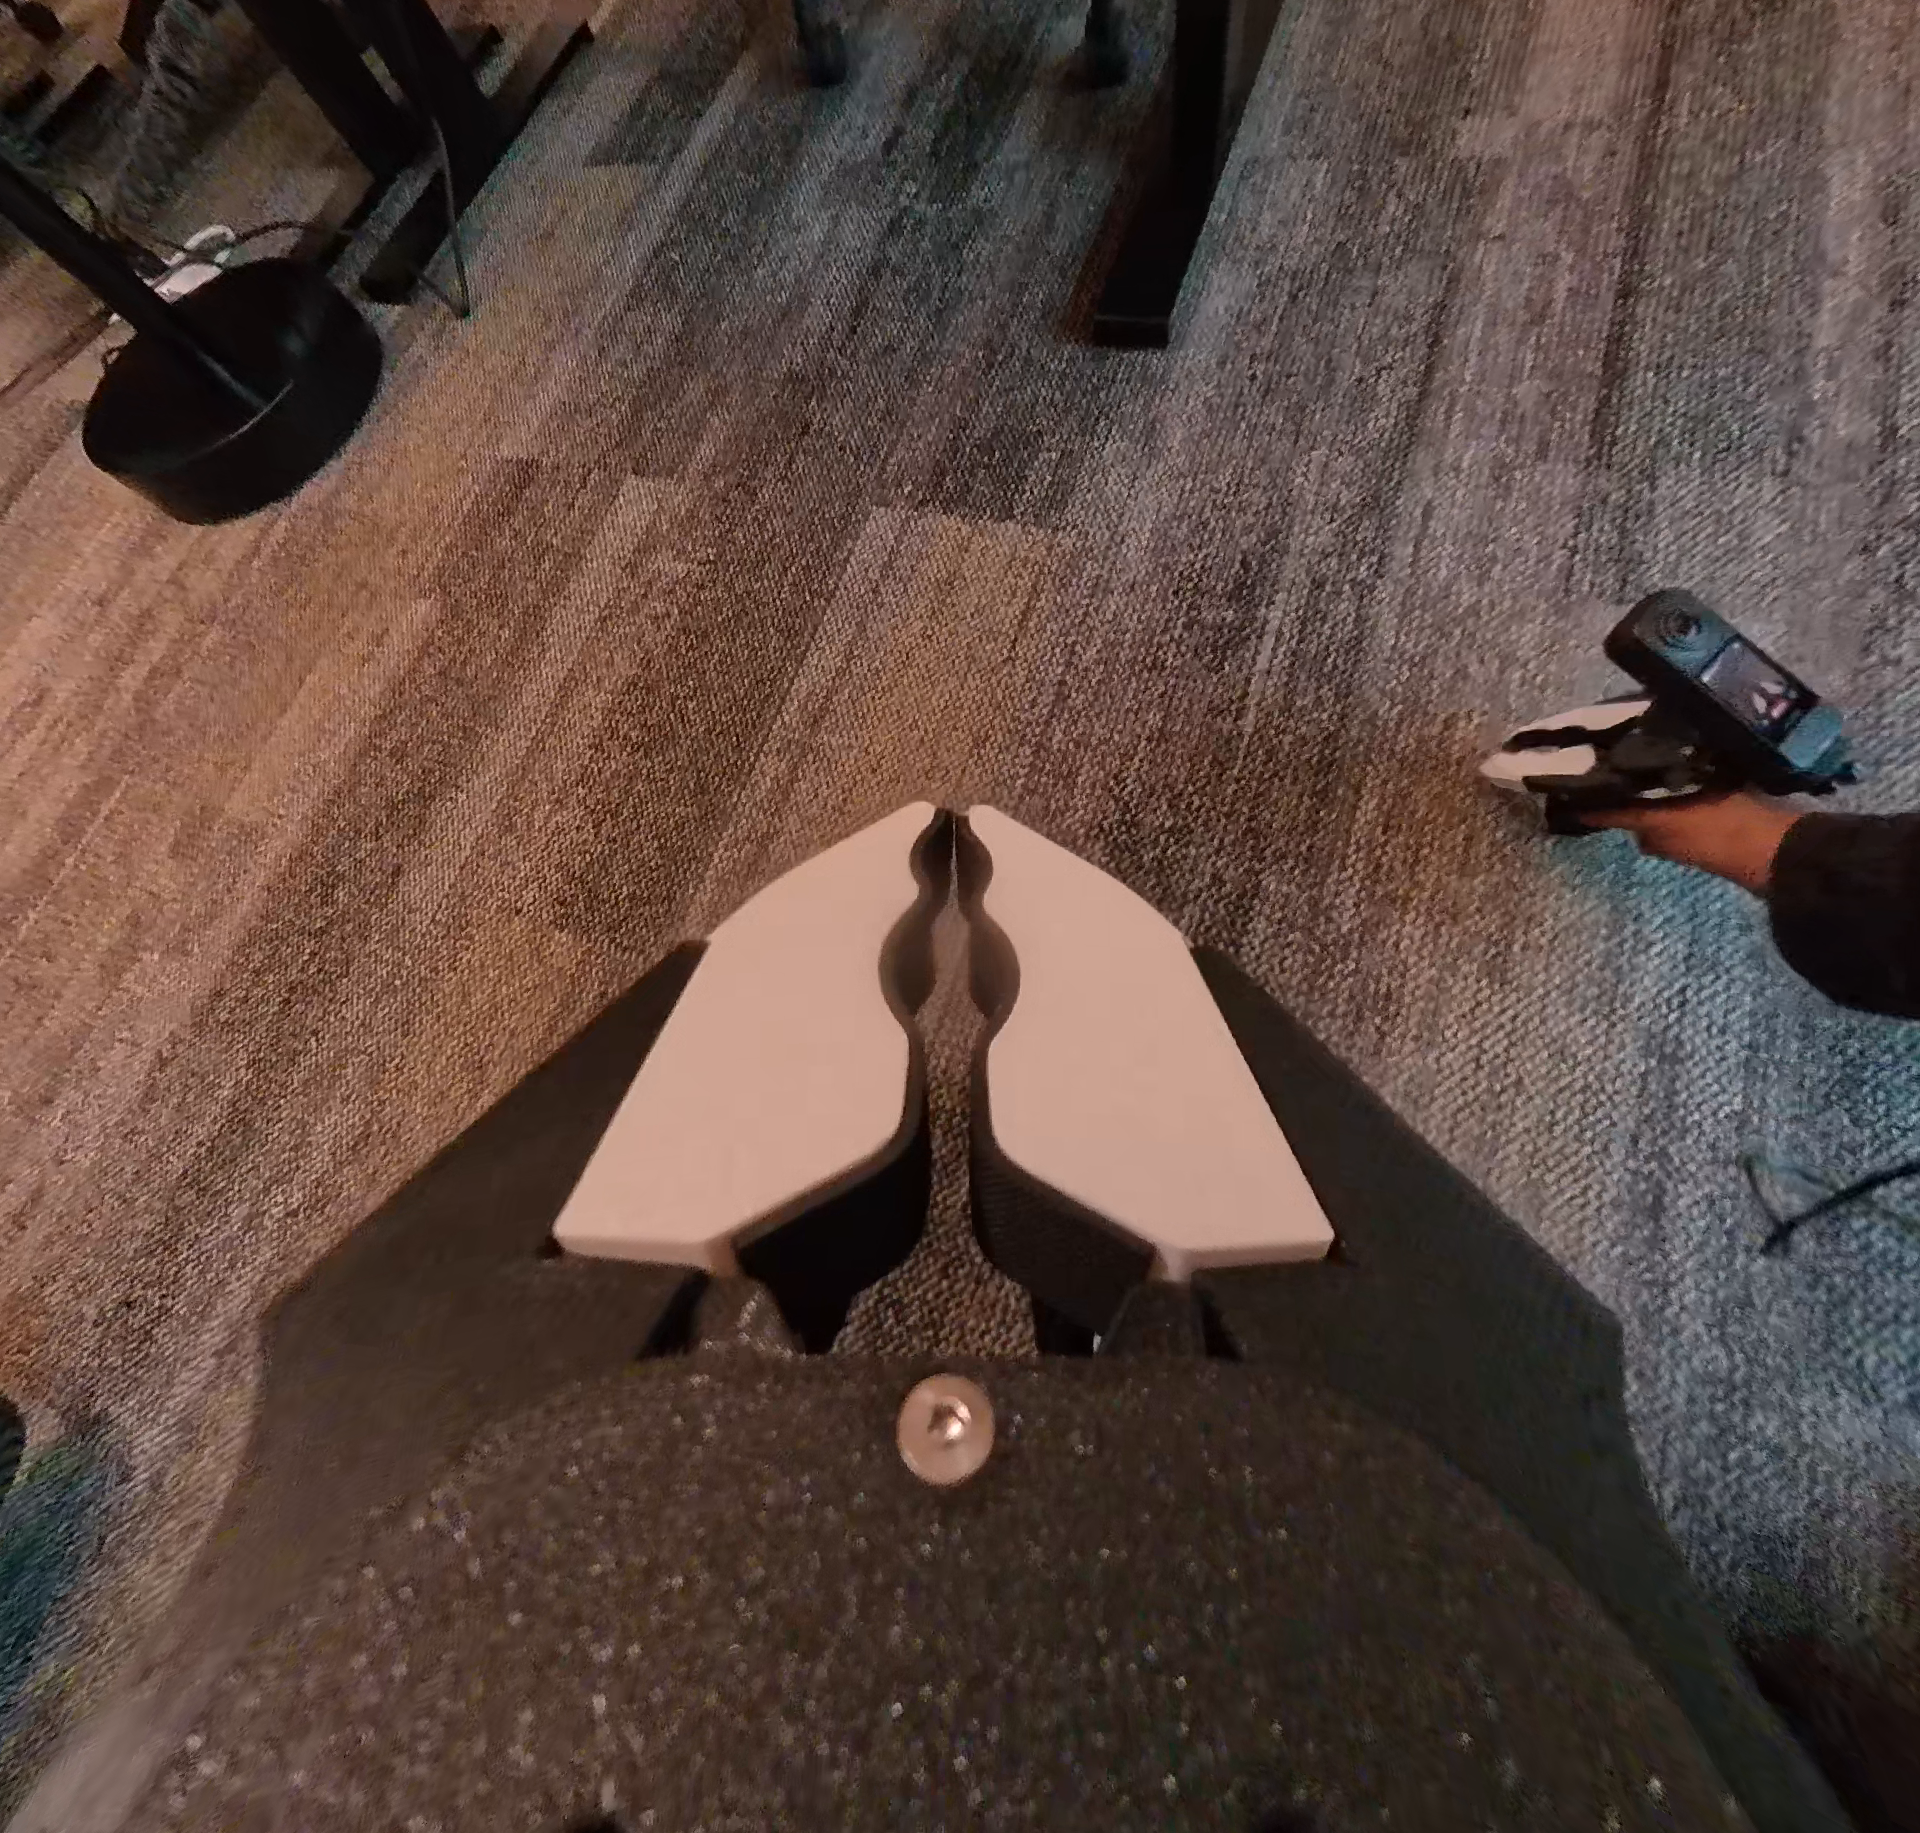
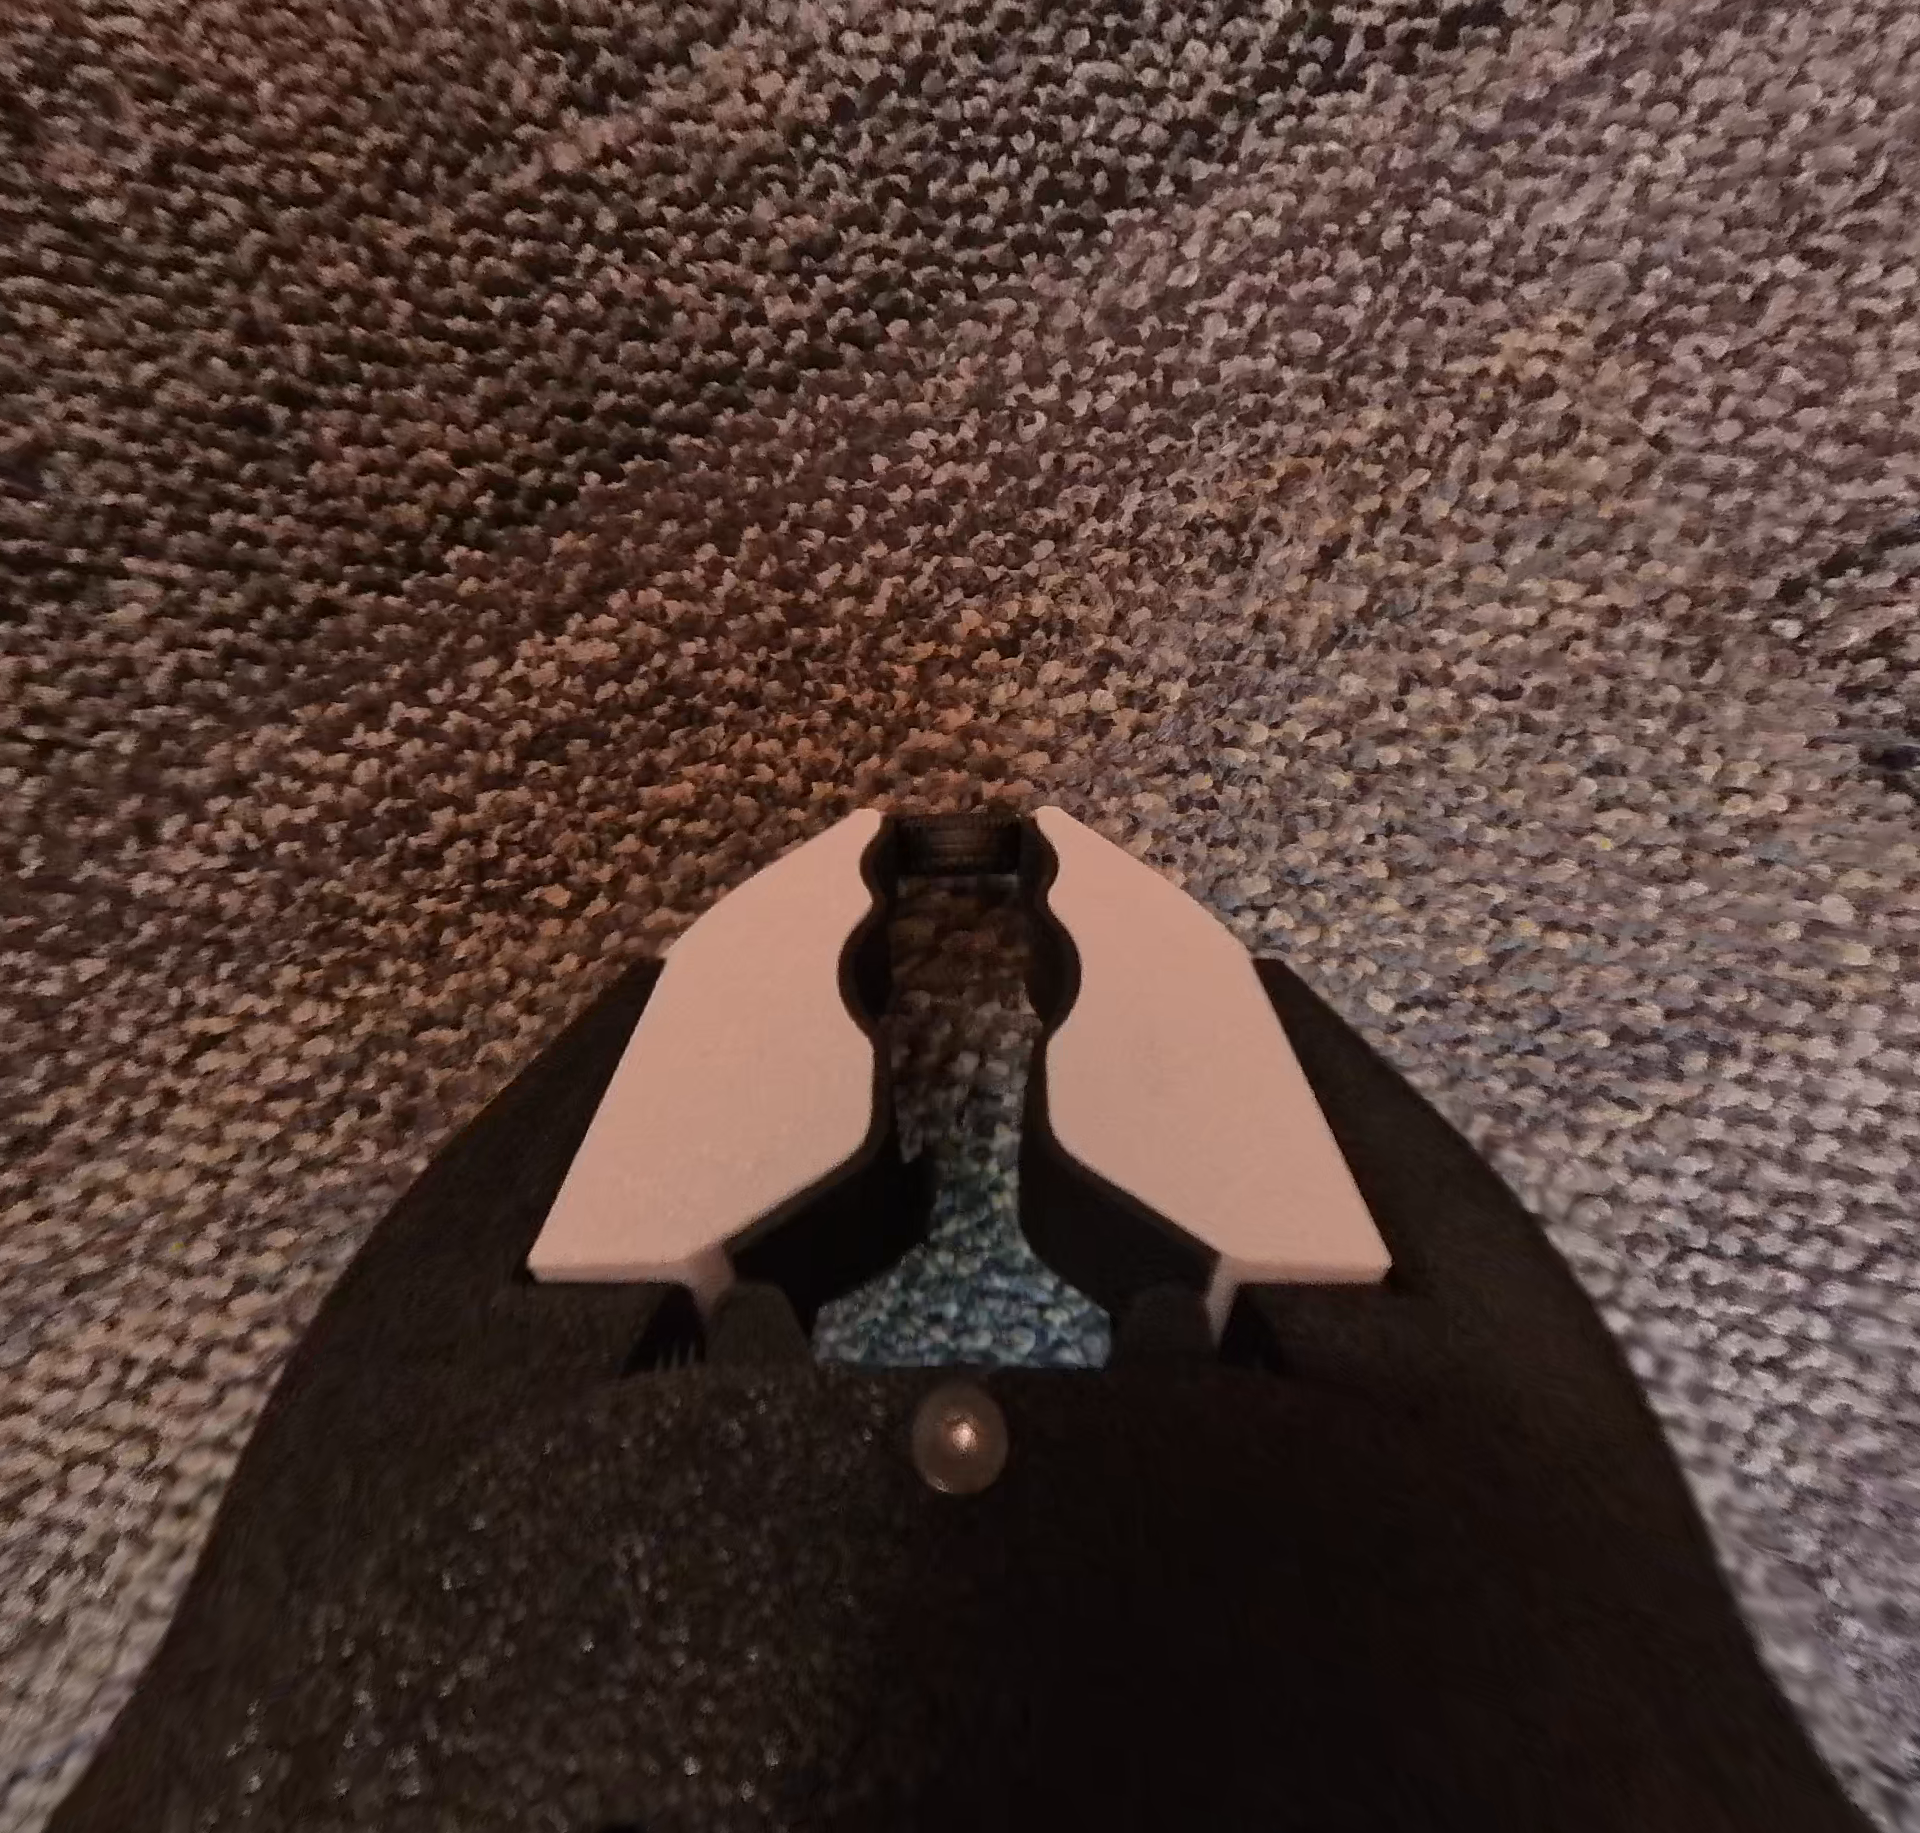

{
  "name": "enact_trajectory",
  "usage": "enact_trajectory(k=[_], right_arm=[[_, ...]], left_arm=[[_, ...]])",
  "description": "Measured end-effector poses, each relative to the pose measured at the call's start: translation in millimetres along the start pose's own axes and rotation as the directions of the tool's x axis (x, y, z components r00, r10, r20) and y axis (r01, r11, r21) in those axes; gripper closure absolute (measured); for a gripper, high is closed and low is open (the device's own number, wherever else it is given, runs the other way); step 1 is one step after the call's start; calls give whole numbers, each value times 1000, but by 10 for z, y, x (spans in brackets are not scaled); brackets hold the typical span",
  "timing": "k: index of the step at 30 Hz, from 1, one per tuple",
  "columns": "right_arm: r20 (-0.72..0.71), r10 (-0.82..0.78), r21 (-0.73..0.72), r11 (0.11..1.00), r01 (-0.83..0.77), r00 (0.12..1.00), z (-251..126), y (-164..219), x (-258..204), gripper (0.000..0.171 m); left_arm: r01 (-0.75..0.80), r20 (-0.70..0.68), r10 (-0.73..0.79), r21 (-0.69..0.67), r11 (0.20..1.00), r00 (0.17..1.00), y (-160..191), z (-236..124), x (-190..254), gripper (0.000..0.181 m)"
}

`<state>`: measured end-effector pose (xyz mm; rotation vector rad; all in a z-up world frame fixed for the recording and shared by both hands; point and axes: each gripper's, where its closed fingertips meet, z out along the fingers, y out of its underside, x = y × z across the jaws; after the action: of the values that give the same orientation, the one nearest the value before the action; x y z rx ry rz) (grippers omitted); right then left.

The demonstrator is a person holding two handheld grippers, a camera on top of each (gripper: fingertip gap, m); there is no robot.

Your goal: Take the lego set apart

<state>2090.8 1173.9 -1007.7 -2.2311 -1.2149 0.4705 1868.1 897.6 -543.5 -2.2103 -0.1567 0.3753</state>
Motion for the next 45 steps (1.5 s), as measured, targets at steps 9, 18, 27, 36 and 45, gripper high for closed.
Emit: enact_trajectory(k=[9,18,27,36,45], right_arm=[[8,-136,-10,991,136,991,-1447,-920,-214,149],[125,-294,-13,955,297,948,-3945,-2169,-936,149],[269,-481,36,871,490,835,-6195,-2773,-2005,149],[487,-687,180,683,708,539,-8079,-2475,-3908,149],[599,-801,472,369,801,16,-9641,-1007,-6588,149]], left_arm=[[284,-34,-282,147,947,959,-731,-374,211,181],[451,77,-458,94,888,886,-1581,-2551,195,181],[554,223,-579,165,816,784,-2090,-4978,596,181],[637,562,-715,382,670,415,-1263,-7667,704,181],[736,725,-672,534,415,-148,1044,-9908,1641,181]])
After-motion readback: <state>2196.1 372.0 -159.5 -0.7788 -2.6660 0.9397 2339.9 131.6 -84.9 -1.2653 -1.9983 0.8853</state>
